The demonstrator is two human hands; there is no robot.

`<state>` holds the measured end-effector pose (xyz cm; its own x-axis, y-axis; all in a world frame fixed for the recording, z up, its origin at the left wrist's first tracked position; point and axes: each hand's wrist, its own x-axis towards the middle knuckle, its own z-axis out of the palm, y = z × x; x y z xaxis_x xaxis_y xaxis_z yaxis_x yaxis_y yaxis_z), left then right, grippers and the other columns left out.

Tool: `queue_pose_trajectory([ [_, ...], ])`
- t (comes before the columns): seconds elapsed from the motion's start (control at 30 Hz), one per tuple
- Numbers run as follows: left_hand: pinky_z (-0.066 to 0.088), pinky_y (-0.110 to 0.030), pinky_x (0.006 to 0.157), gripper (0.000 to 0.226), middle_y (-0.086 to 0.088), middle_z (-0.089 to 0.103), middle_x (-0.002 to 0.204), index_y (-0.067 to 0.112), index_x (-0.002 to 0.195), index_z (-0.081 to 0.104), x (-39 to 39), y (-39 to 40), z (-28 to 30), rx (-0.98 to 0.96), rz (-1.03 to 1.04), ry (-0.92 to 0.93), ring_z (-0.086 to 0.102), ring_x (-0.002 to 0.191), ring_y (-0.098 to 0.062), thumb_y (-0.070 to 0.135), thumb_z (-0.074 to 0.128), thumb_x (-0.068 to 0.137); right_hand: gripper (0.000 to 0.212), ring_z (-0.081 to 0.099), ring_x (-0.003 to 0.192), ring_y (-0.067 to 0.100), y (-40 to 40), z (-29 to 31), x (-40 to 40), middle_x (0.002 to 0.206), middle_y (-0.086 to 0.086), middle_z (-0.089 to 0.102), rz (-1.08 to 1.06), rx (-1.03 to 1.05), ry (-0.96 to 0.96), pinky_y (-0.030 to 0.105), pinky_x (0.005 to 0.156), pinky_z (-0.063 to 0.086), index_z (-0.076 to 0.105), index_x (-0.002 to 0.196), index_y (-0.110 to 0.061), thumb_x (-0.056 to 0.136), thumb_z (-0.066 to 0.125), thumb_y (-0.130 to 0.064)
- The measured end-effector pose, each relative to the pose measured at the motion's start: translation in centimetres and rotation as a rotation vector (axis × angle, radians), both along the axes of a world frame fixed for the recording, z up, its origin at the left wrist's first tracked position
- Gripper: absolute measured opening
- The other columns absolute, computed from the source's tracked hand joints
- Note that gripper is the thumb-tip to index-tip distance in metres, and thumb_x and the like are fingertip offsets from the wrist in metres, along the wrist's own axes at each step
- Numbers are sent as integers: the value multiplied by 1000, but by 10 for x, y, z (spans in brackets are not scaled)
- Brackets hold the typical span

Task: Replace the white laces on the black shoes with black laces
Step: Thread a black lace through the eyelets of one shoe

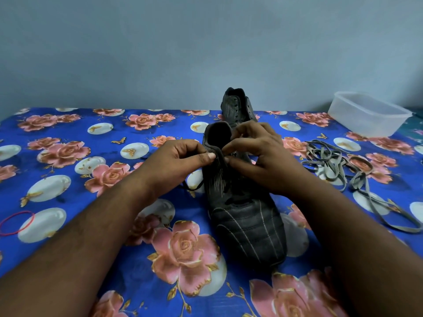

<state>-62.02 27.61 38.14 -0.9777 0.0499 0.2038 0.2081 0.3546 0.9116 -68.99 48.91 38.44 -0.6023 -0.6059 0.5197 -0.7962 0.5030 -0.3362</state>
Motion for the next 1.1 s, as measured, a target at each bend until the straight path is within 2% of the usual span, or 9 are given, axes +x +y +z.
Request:
queue_pose_trajectory([
  [0.17,42,-30,67,16,-19,66,84,19,83,73,1,-6,0,-120,1,73,53,71,-19,34,75,90,35,41,111,13,-6,-4,-2,111,-15,48,-27,-4,-34,56,95,42,70,99,-38,84,48,-60],
  [0.3,45,-24,83,18,14,62,87,35,74,69,-2,-17,0,-324,42,225,59,88,-6,47,80,80,35,40,108,11,-5,-5,-5,109,-17,46,-31,-14,-91,52,98,40,68,97,-41,83,46,-65],
  [0.4,43,-46,93,22,20,62,90,46,68,59,-5,-25,-1,-512,124,380,55,98,-6,63,70,74,22,47,108,19,-5,-5,-8,106,-17,47,24,-39,-164,48,99,42,67,95,-45,85,54,-60],
  [0.5,45,-48,88,27,18,64,83,44,67,54,-7,-27,-1,-604,120,498,57,86,-6,65,71,72,11,48,109,24,-4,-3,-10,103,-22,45,51,-31,-194,47,99,43,66,94,-46,86,59,-50],
  [0.6,46,-26,70,61,3,61,65,12,68,63,-3,-16,-1,-355,26,255,54,66,-9,73,66,76,19,44,109,17,-3,-3,-8,103,-20,45,23,-16,-161,47,101,41,71,97,-41,85,59,-49],
  [0.7,45,-31,74,86,-2,57,64,-1,73,62,-1,-5,0,-57,-7,-104,47,65,-13,79,38,90,29,43,108,14,-7,-6,-5,105,-14,48,-2,-47,-108,44,99,40,73,97,-38,84,55,-57],
  [0.9,36,-22,68,34,18,60,58,16,78,77,2,-1,3,-30,66,-183,48,59,1,46,66,89,28,41,107,12,-8,-8,-6,106,-13,49,-12,-95,-149,37,98,37,67,89,-40,78,51,-61],
  [1.03,40,-16,88,17,17,75,80,15,83,78,2,-9,4,12,49,-121,62,91,12,32,77,86,22,43,111,14,-6,-6,-7,107,-15,50,9,-110,-196,34,101,36,65,89,-45,78,54,-61],
  [1.1,41,-9,75,11,22,70,68,18,82,77,2,-13,5,-85,62,-28,61,74,15,28,78,86,23,44,113,15,-3,-6,-8,109,-14,51,28,-84,-182,38,103,37,68,95,-45,82,57,-59],
])
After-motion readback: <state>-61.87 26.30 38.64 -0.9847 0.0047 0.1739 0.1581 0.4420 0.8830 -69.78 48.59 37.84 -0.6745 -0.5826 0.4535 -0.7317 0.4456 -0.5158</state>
